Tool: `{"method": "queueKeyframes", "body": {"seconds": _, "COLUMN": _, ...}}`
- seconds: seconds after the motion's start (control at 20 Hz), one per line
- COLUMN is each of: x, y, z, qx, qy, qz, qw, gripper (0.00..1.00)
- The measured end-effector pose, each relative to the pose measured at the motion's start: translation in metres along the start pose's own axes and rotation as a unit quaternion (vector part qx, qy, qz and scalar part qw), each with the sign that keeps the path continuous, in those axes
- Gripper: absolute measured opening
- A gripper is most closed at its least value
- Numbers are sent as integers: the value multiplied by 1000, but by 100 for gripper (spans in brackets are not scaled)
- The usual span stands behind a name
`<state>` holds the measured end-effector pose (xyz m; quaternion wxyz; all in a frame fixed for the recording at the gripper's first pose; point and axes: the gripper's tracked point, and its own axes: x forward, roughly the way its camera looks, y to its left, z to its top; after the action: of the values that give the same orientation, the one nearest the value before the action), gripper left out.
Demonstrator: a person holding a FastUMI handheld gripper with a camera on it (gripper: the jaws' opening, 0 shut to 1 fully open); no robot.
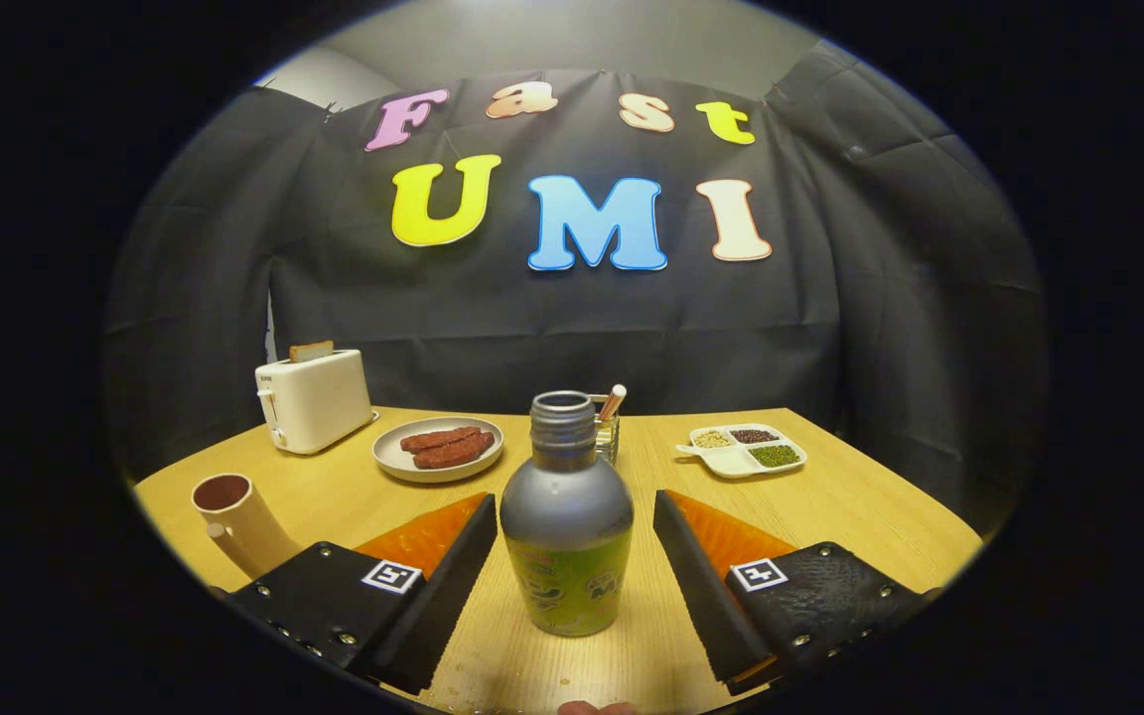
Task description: Take the bottle from table, then pour the juice into the cup, finally place the bottle on the coaster
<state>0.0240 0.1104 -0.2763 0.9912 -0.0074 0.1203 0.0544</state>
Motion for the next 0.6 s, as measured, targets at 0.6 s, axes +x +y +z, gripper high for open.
{"method": "queueKeyframes", "body": {"seconds": 0.6, "x": 41, "y": 1, "z": -19, "qx": 1, "qy": 6, "qz": -28, "qw": 1000, "gripper": 83}}
